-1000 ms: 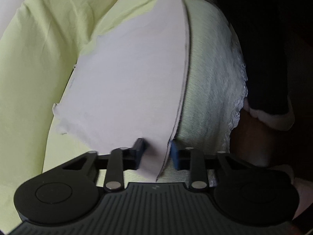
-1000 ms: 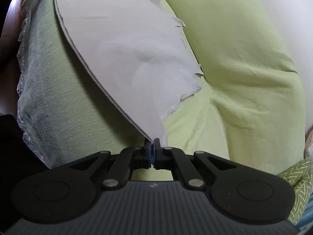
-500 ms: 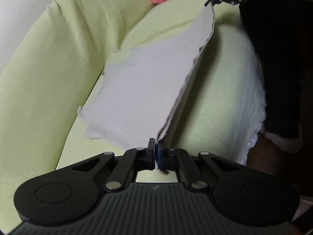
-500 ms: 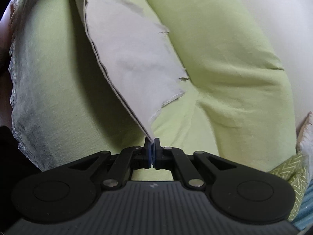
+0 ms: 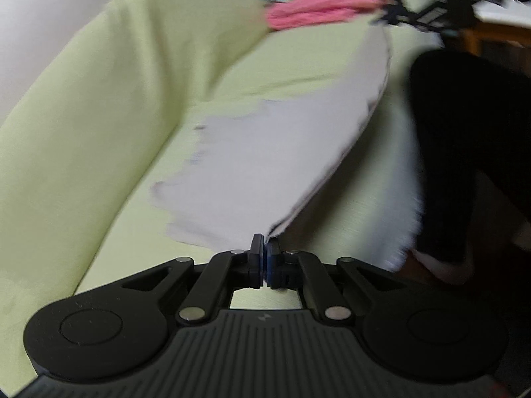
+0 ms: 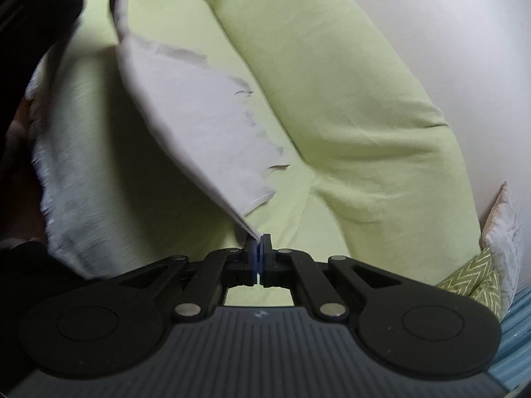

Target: Fold clothes

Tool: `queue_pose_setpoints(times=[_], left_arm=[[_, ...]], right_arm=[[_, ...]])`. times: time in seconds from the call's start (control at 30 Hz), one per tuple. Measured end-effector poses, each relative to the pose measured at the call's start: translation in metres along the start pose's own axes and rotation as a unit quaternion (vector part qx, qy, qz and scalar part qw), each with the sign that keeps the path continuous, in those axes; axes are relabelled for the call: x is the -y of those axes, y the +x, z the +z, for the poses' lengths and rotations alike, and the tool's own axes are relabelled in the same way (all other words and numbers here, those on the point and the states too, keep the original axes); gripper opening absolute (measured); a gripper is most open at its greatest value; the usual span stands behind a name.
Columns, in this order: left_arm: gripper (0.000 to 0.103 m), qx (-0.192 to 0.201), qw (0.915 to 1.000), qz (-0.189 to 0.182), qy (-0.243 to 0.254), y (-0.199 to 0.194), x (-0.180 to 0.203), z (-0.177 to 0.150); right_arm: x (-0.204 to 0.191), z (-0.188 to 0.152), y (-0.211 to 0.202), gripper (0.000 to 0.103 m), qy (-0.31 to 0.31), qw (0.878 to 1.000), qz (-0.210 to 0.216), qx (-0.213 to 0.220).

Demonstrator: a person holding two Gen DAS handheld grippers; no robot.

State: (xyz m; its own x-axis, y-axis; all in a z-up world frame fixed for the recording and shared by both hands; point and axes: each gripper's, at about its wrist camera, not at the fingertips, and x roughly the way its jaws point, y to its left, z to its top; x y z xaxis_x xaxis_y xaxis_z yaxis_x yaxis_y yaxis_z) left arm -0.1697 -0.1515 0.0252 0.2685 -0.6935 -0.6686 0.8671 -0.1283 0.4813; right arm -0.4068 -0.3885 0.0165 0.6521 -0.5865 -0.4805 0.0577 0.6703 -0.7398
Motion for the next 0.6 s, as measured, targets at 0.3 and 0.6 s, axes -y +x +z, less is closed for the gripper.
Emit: queue_pose_setpoints(times=[0.3,0.6], left_arm=[[0.000,-0.018,0.9964,-0.003,-0.083,0.144,-0.148,0.041],[0.000,-0.058,0.9855,-0.041,-0.154,0.289,-0.239,0.038]], right_arm=[[0.110,0.039,0.168,0.000,0.083,0.995,0.055,-0.002],[0.159,0.042,0.358,0.000,0.169,0.973,0.145,-0.061]])
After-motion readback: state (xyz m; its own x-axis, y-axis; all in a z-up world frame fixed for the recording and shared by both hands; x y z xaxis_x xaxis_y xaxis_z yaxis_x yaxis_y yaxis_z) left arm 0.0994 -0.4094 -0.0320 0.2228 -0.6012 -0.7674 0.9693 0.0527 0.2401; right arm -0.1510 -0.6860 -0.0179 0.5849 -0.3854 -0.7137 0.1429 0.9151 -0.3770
